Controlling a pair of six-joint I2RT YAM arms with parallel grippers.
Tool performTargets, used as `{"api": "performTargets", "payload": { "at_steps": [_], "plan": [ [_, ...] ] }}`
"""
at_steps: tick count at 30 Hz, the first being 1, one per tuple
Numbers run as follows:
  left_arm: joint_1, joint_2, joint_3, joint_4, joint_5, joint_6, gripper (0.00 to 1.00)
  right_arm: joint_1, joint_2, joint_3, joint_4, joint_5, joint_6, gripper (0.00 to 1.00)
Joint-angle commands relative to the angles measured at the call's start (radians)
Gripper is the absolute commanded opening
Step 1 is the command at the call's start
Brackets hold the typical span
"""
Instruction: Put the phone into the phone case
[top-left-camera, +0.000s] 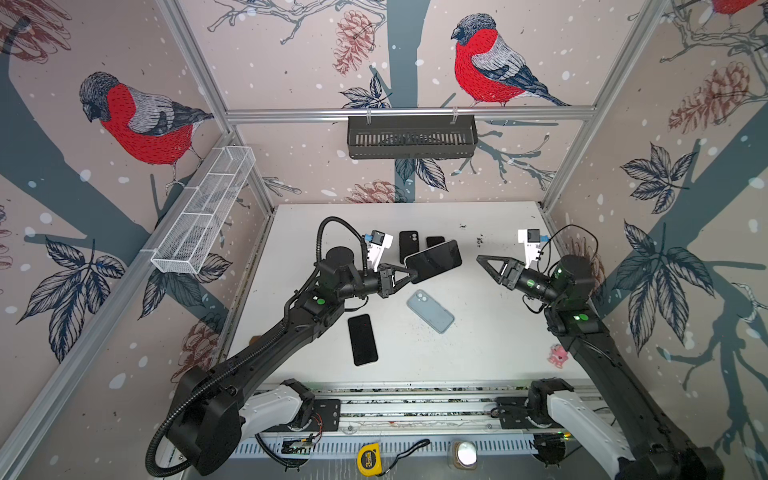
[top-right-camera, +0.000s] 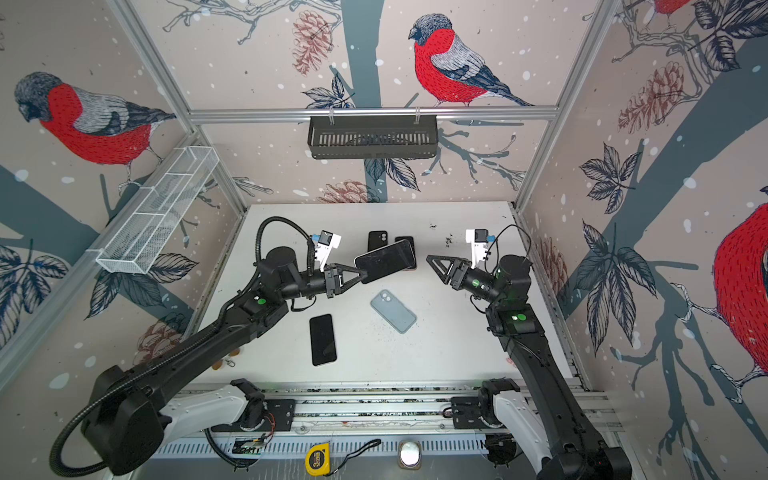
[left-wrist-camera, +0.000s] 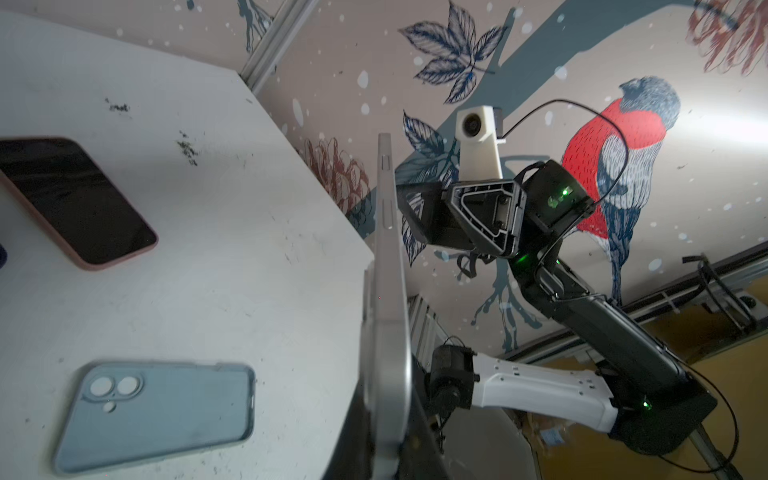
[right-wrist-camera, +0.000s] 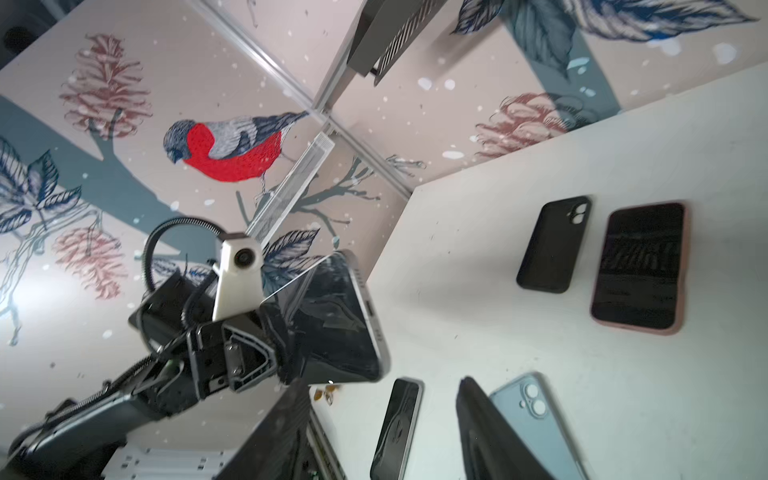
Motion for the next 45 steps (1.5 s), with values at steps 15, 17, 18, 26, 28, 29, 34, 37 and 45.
{"api": "performTargets", "payload": {
  "at_steps": [15,17,18,26,28,29,34,37,45],
  "plan": [
    [0.024,-0.038,0.069,-0.22,0.299,0.207,0.0,0.093,0.075,-0.151,0.512,-0.302,0.272,0.57],
    [0.024,-0.039,0.068,-0.216,0.305,0.203,0.0,0.102,0.074,-0.152,0.515,-0.296,0.271,0.55],
    [0.024,-0.039,0.067,-0.216,0.304,0.203,0.0,0.108,0.072,-0.151,0.519,-0.295,0.274,0.53],
    [0.025,-0.032,0.064,-0.198,0.304,0.19,0.0,0.156,0.078,-0.15,0.544,-0.307,0.29,0.4],
    [0.026,-0.029,0.063,-0.189,0.308,0.183,0.0,0.168,0.082,-0.148,0.552,-0.312,0.292,0.37],
    [0.026,-0.027,0.064,-0.188,0.309,0.181,0.0,0.173,0.084,-0.146,0.554,-0.314,0.292,0.35],
    [0.027,-0.025,0.068,-0.202,0.308,0.191,0.0,0.177,0.084,-0.142,0.554,-0.323,0.292,0.16],
    [0.027,-0.027,0.074,-0.22,0.3,0.202,0.0,0.176,0.085,-0.141,0.555,-0.326,0.292,0.05],
    [0.026,-0.001,0.109,-0.379,0.146,0.297,0.54,0.14,0.074,-0.116,0.483,-0.311,0.253,0.02]
  ]
}}
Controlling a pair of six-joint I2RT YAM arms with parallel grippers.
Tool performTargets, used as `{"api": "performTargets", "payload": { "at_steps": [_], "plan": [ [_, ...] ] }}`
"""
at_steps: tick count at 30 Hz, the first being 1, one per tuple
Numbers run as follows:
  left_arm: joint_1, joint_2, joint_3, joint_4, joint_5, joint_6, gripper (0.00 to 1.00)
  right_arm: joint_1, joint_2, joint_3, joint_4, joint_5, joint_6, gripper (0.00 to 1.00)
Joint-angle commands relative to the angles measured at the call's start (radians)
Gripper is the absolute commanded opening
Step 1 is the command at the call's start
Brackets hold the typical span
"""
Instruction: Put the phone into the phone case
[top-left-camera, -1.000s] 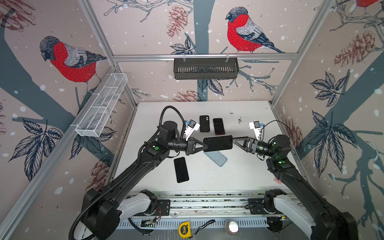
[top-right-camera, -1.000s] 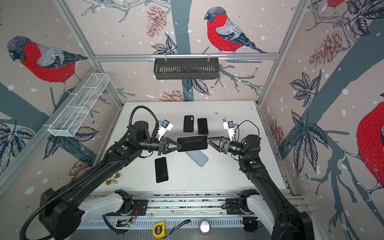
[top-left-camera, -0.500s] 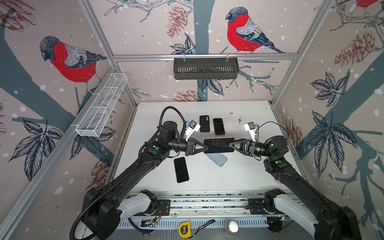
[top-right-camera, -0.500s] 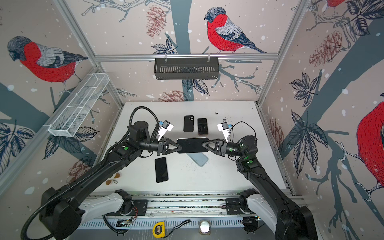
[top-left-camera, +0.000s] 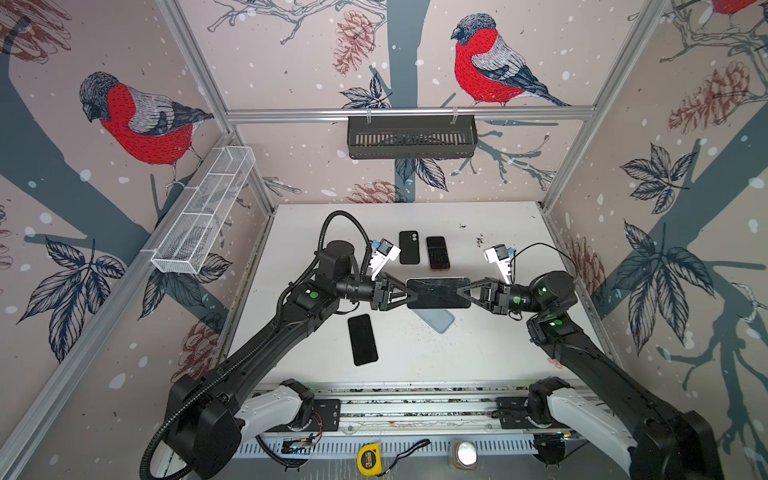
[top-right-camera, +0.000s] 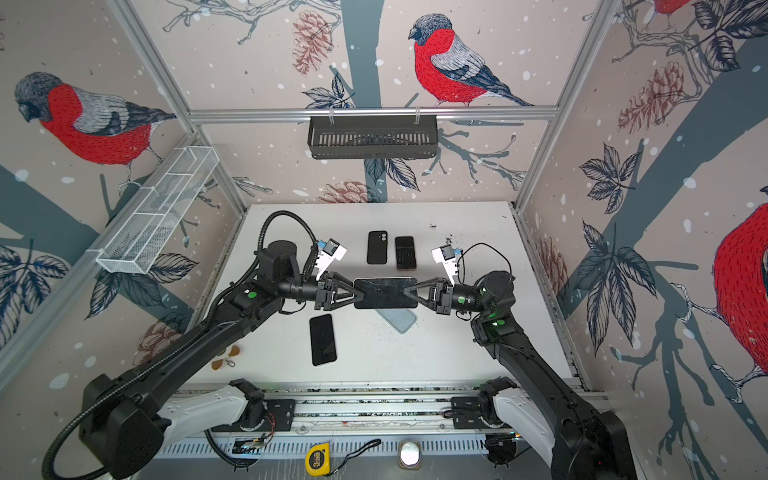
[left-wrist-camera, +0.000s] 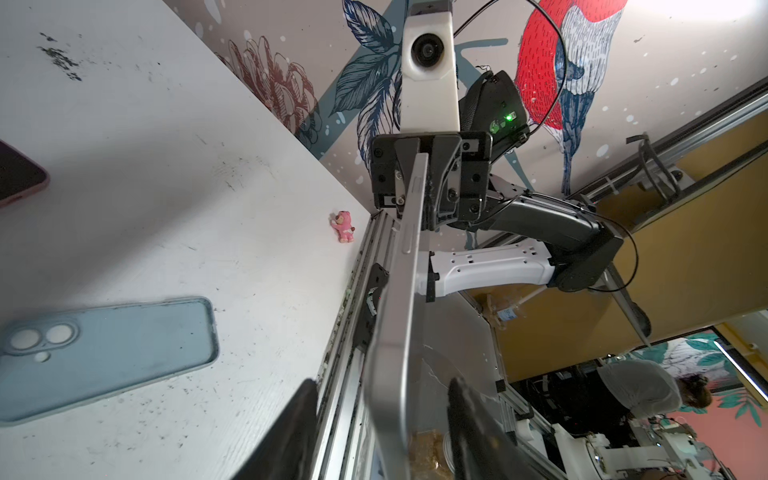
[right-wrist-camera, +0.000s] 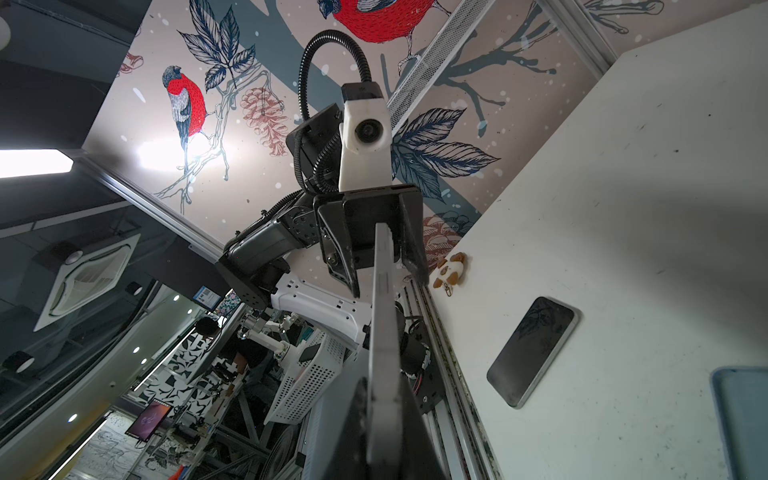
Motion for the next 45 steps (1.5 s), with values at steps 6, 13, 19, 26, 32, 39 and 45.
{"api": "performTargets", "payload": {
  "at_steps": [6,13,19,26,32,39,45],
  "plan": [
    [-0.034,0.192,0.095,-0.352,-0.55,0.182,0.5,-0.191,-0.041,0.151,-0.683,0.314,-0.394,0.02],
    [-0.148,0.49,0.297,-0.431,-0.888,0.212,0.36,-0.26,-0.098,0.161,-0.873,0.496,-0.513,0.02],
    [-0.173,0.747,0.479,-0.506,-0.908,0.246,0.32,-0.263,-0.113,0.136,-0.875,0.488,-0.516,0.02],
    [-0.19,0.863,0.555,-0.518,-0.932,0.245,0.33,-0.263,-0.109,0.136,-0.87,0.477,-0.518,0.02],
    [-0.193,0.893,0.553,-0.52,-0.94,0.246,0.36,-0.263,-0.104,0.133,-0.854,0.47,-0.511,0.02],
    [-0.194,0.903,0.547,-0.529,-0.959,0.238,0.23,-0.262,-0.108,0.13,-0.851,0.464,-0.504,0.02],
    [-0.193,0.887,0.529,-0.533,-0.981,0.227,0.08,-0.263,-0.113,0.121,-0.854,0.463,-0.499,0.02]
  ]
}}
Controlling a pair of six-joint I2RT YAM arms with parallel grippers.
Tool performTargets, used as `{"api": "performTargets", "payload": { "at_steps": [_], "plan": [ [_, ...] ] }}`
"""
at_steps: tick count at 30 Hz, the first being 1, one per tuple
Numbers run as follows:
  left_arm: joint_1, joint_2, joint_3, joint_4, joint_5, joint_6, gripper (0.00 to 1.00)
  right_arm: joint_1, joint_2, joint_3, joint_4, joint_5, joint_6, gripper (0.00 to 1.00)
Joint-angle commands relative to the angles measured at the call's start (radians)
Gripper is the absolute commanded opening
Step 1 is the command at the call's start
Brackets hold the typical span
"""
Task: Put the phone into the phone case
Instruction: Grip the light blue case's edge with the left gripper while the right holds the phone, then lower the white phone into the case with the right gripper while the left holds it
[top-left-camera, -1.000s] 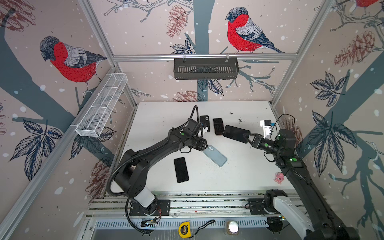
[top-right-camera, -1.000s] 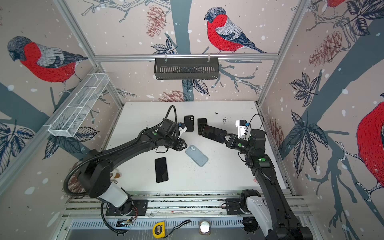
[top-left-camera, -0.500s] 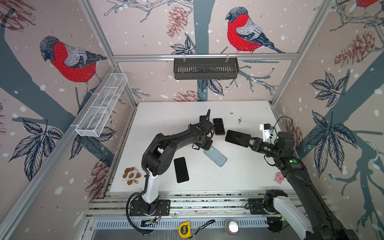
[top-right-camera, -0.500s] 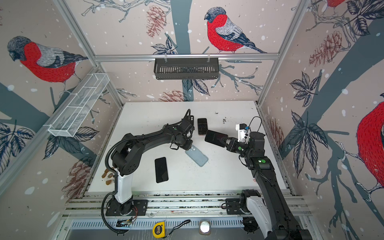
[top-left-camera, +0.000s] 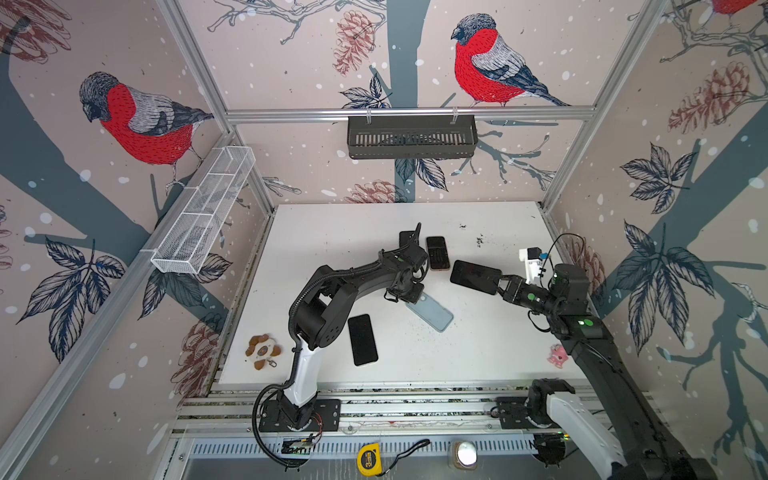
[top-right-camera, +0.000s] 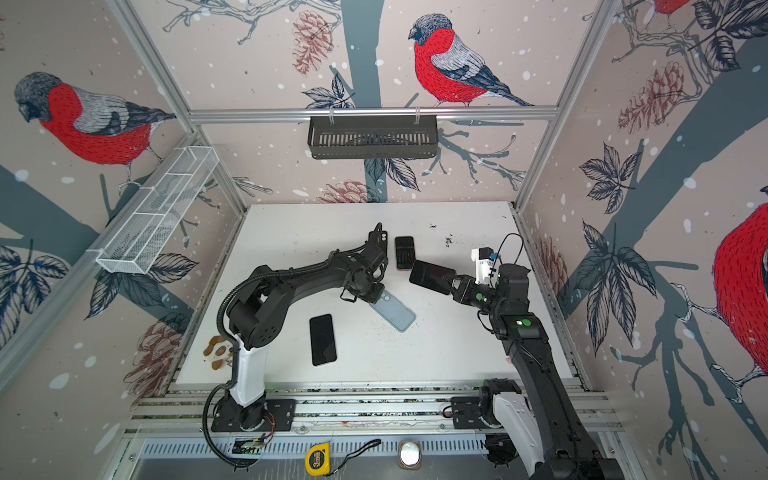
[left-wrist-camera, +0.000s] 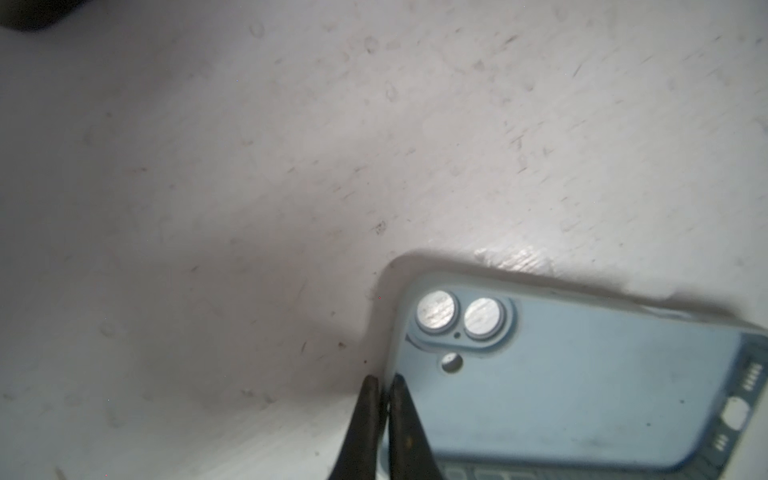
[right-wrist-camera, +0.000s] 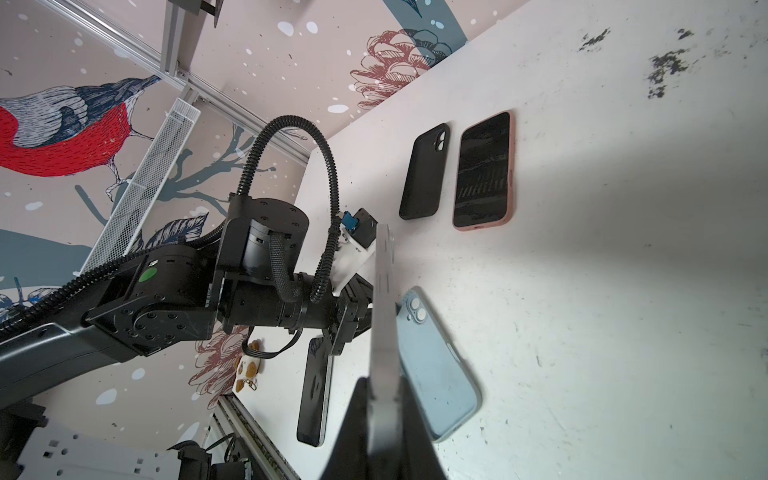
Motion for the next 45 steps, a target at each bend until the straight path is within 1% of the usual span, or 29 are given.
{"api": "performTargets", "payload": {
  "at_steps": [1,7,9,13,15,18,19,24,25,29,35,41,45],
  "plan": [
    [-0.001,-0.018,-0.018,-0.022,-0.028,-0.015,0.07,0.0,-0.003,-0.005,0.043,-0.022,0.002,0.02],
    [0.009,-0.093,-0.142,0.018,-0.06,-0.076,0.06,0.006,-0.006,-0.041,0.058,-0.026,0.027,0.02],
    [0.014,-0.134,-0.202,0.033,-0.085,-0.113,0.06,0.034,-0.006,-0.067,0.09,-0.021,0.053,0.02],
    [0.03,-0.213,-0.311,0.065,-0.103,-0.19,0.06,0.167,0.011,-0.103,0.156,0.048,0.11,0.02],
    [0.028,-0.25,-0.355,0.092,-0.086,-0.233,0.06,0.244,0.028,-0.108,0.189,0.087,0.134,0.02],
    [0.028,-0.309,-0.418,0.152,-0.06,-0.289,0.07,0.321,0.064,-0.102,0.225,0.129,0.159,0.01],
    [0.027,-0.33,-0.433,0.17,-0.05,-0.304,0.1,0.34,0.076,-0.1,0.234,0.139,0.166,0.01],
    [0.024,-0.423,-0.484,0.248,0.039,-0.345,0.42,0.392,0.123,-0.082,0.225,0.173,0.177,0.01],
    [0.025,-0.444,-0.493,0.269,0.06,-0.35,0.45,0.398,0.131,-0.082,0.22,0.18,0.179,0.01],
    [0.055,-0.504,-0.524,0.316,0.124,-0.355,0.48,0.417,0.162,-0.108,0.254,0.165,0.225,0.01],
    [0.148,-0.499,-0.581,0.365,0.207,-0.309,0.48,0.446,0.201,-0.167,0.372,0.164,0.317,0.01],
    [0.159,-0.459,-0.613,0.448,0.301,-0.309,0.49,0.458,0.238,-0.194,0.433,0.169,0.364,0.01],
    [0.157,-0.433,-0.629,0.486,0.327,-0.323,0.49,0.466,0.271,-0.193,0.433,0.175,0.37,0.01]
  ]
}}
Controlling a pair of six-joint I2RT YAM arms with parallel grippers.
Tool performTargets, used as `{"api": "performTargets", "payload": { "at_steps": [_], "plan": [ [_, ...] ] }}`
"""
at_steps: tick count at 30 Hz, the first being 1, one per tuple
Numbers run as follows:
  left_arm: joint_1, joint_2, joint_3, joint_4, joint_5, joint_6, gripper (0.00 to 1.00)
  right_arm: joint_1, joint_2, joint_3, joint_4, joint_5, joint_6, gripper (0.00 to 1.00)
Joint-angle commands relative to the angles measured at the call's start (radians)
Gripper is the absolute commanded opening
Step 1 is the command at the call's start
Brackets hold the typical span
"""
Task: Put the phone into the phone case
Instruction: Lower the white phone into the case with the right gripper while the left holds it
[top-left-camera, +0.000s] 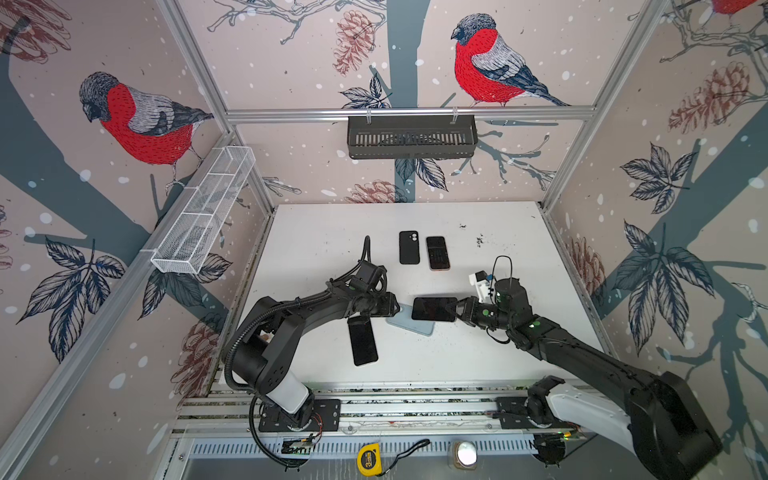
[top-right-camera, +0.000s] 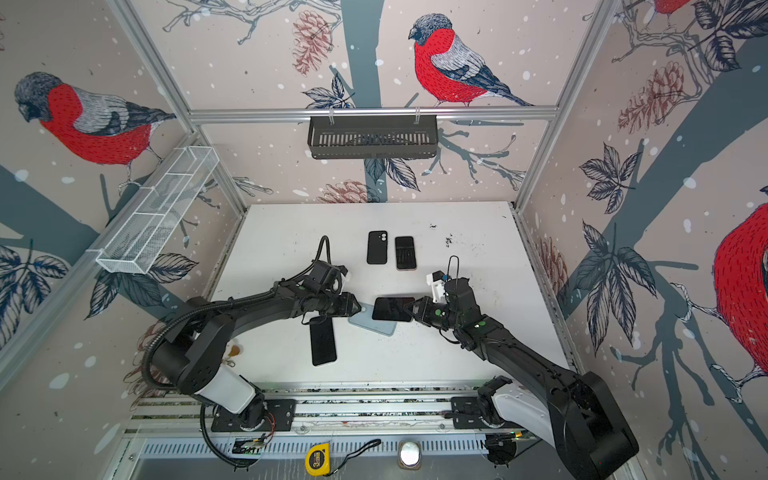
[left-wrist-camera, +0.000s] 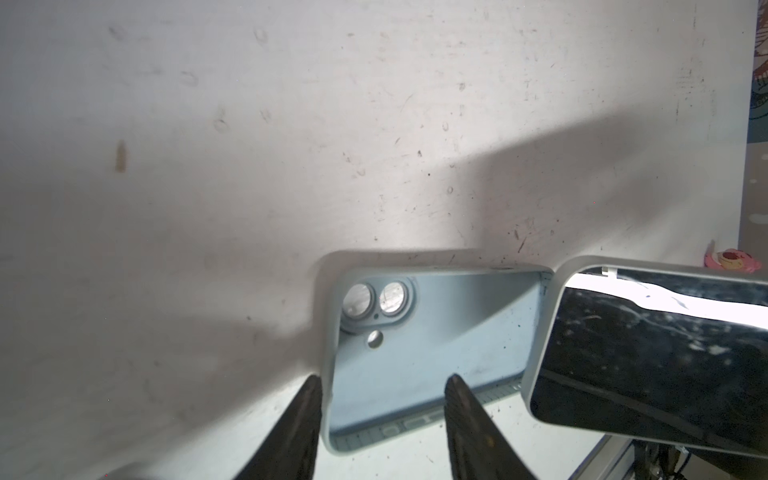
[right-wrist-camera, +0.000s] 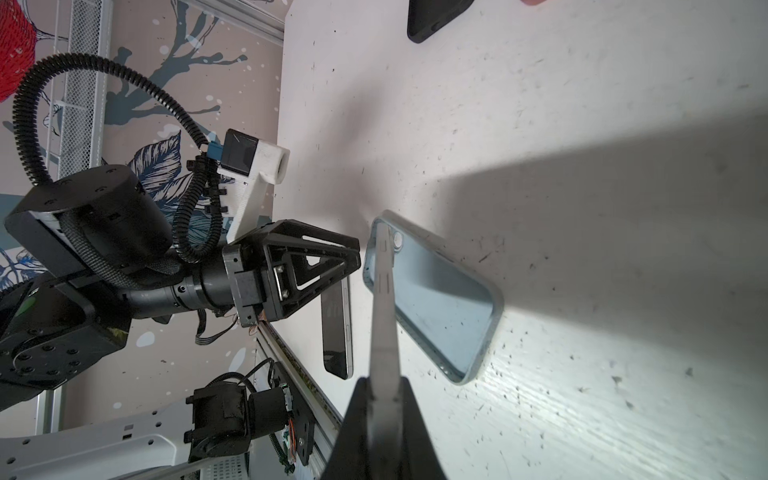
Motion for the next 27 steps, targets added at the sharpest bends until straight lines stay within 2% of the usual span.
{"api": "performTargets", "payload": {
  "at_steps": [1,15,27],
  "plan": [
    [0.001,0.018,-0.01,0.076,0.055,-0.011,0.49,0.006,0.017,-0.001,0.076,0.001,0.027,0.01],
    [0.001,-0.004,-0.11,0.2,0.141,-0.088,0.5,0.021,0.072,-0.015,0.103,-0.003,0.032,0.01],
    [0.0,0.011,-0.113,0.223,0.171,-0.094,0.5,0.04,0.144,-0.016,0.15,-0.012,0.042,0.01]
  ]
}}
